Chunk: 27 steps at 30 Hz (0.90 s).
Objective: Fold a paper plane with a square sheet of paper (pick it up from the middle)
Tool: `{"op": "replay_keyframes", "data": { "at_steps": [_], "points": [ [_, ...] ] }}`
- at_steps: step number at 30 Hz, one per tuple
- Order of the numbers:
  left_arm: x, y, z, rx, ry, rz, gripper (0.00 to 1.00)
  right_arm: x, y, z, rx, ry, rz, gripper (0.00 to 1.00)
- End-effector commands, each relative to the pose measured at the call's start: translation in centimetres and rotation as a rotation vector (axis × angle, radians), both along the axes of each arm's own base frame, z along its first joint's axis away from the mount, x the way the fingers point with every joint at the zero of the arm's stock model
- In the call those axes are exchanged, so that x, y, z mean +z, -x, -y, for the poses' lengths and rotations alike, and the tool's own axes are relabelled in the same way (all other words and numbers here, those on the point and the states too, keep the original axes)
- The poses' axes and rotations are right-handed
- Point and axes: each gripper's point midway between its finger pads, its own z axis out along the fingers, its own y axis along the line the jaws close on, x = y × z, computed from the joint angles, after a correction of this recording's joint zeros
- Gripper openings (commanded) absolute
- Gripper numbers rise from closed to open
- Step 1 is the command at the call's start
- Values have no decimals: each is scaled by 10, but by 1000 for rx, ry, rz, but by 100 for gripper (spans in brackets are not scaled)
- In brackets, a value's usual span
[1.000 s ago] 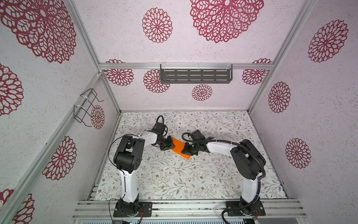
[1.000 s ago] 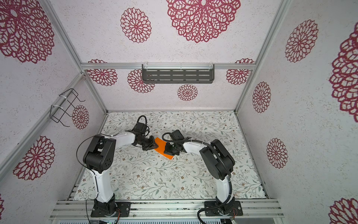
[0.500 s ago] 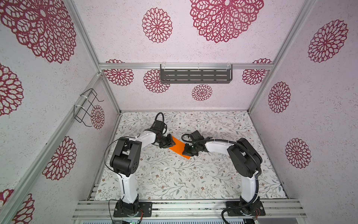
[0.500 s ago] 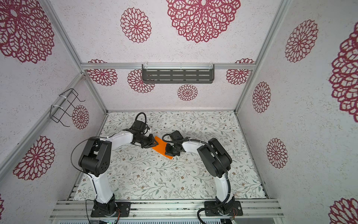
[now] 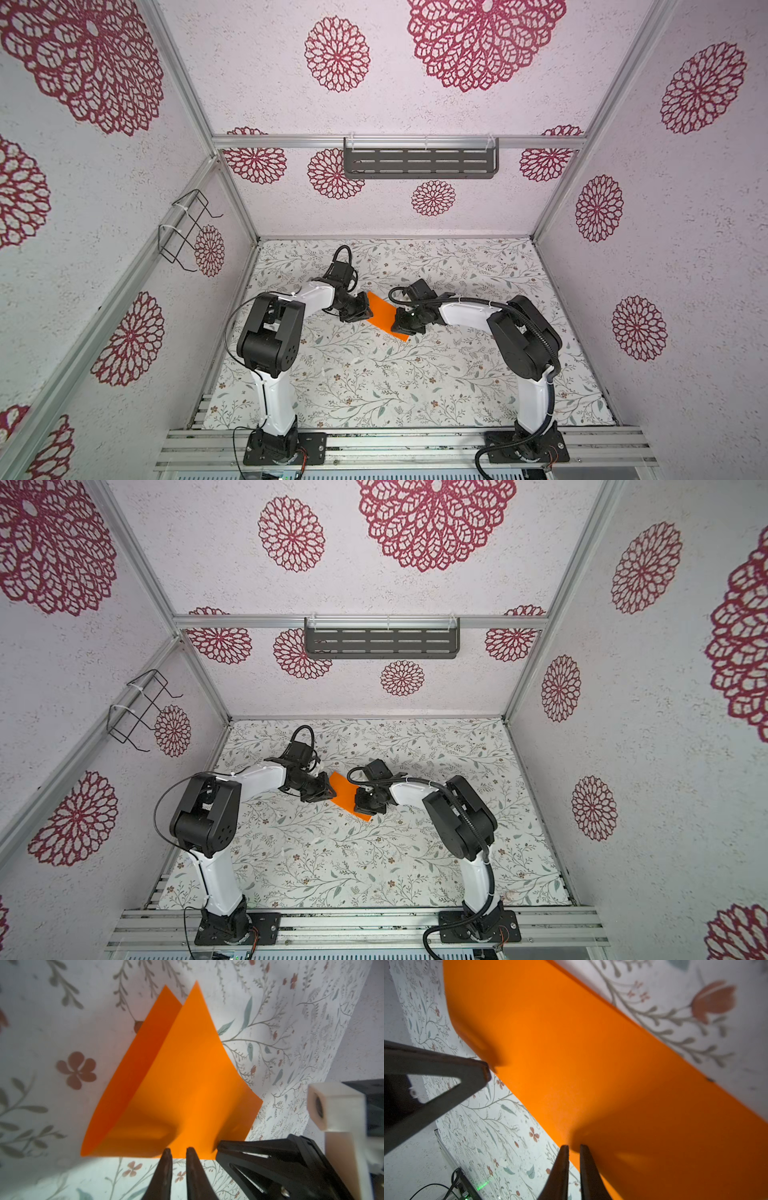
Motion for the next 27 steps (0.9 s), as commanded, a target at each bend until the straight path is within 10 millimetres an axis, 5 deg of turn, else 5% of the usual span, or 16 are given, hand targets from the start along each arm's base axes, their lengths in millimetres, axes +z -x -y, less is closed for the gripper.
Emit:
{"op": "replay_keyframes", "data": {
  "at_steps": [1,27],
  "points": [
    [-14,2,-8,-8,-37,-29,18,-14,3,10,-2,66,-26,17],
    [-30,-6,-61,18,-376,-51,17,-20,7,15,3,97,-32,17]
  ]
}}
